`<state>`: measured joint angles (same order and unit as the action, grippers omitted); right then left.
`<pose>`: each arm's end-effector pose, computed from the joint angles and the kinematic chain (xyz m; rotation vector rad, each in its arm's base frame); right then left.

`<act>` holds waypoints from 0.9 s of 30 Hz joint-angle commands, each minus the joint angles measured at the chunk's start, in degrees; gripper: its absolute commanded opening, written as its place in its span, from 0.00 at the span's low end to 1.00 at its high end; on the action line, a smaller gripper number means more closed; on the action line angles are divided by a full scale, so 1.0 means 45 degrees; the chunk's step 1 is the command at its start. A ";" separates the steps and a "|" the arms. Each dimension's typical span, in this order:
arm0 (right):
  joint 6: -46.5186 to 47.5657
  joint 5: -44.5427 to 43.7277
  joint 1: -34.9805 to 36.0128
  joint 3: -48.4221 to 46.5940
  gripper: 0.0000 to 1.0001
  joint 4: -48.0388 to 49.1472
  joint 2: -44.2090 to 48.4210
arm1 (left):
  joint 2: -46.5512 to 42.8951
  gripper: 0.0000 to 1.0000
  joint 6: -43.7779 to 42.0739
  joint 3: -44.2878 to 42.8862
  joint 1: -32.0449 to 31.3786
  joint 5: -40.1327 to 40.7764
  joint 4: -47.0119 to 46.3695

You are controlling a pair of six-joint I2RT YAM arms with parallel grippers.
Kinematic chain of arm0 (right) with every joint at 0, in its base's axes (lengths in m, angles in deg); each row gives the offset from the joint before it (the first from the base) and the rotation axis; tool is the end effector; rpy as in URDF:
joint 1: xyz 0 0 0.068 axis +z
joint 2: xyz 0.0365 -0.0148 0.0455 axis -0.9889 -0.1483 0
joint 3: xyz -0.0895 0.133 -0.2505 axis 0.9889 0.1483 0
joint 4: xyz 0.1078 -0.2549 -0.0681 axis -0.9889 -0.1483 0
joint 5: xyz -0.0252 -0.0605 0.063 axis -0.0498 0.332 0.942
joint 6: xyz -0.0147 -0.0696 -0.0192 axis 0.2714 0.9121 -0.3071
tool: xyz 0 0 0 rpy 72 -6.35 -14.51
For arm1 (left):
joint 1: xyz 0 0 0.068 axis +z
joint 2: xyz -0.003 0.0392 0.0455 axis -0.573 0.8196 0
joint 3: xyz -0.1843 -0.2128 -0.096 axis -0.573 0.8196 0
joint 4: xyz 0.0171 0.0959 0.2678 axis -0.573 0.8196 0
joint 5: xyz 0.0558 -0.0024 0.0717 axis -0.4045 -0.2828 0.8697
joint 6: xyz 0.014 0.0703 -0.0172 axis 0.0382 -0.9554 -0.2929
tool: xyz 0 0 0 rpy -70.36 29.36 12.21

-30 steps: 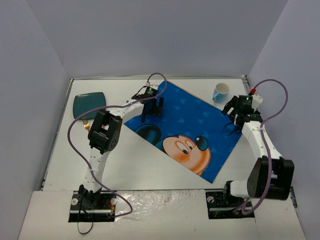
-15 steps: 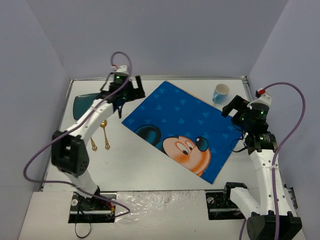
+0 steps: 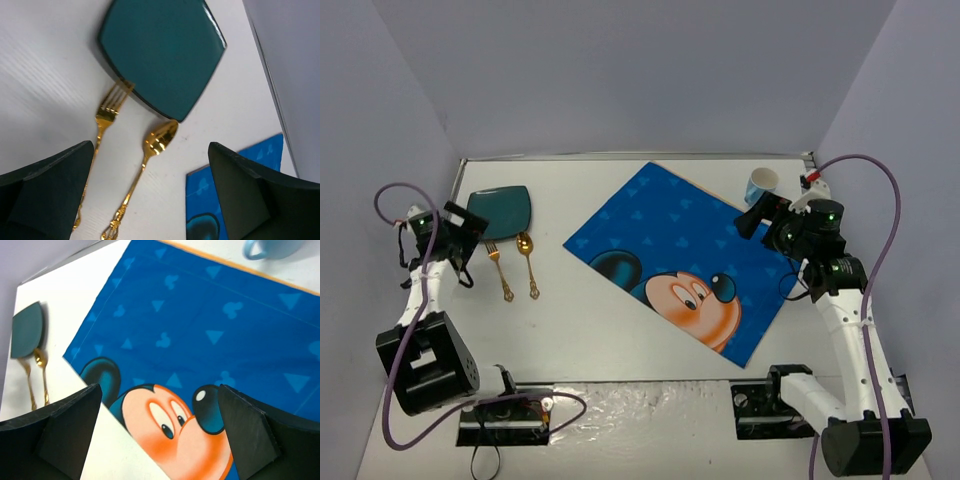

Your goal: Set the dinner table for one person

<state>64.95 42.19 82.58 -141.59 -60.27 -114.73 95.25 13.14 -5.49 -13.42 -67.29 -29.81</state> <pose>0.2512 0.0243 0.3787 0.1278 1.8349 0.5938 0.3150 0.1086 0.2586 -1.0866 1.8297 -0.5241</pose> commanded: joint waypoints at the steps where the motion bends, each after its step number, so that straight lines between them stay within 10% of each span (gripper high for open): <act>1: 0.0710 0.1459 0.0545 -0.0058 0.96 0.0819 -0.0055 | 0.0850 0.93 0.0563 0.0061 0.1780 -0.2302 -0.3065; 13: 0.1318 0.2255 0.0769 0.0386 0.97 0.0839 0.0167 | 0.5520 0.90 0.0315 -0.1333 0.2245 -0.3415 -0.5643; 27: 0.1413 0.2303 0.0769 0.0428 0.97 0.0828 0.0364 | 0.7938 0.65 0.0459 -0.1710 0.2175 -0.3882 -0.6804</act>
<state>70.60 50.96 85.70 -139.21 -59.90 -113.77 128.76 13.92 -12.27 -3.88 -84.41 -58.19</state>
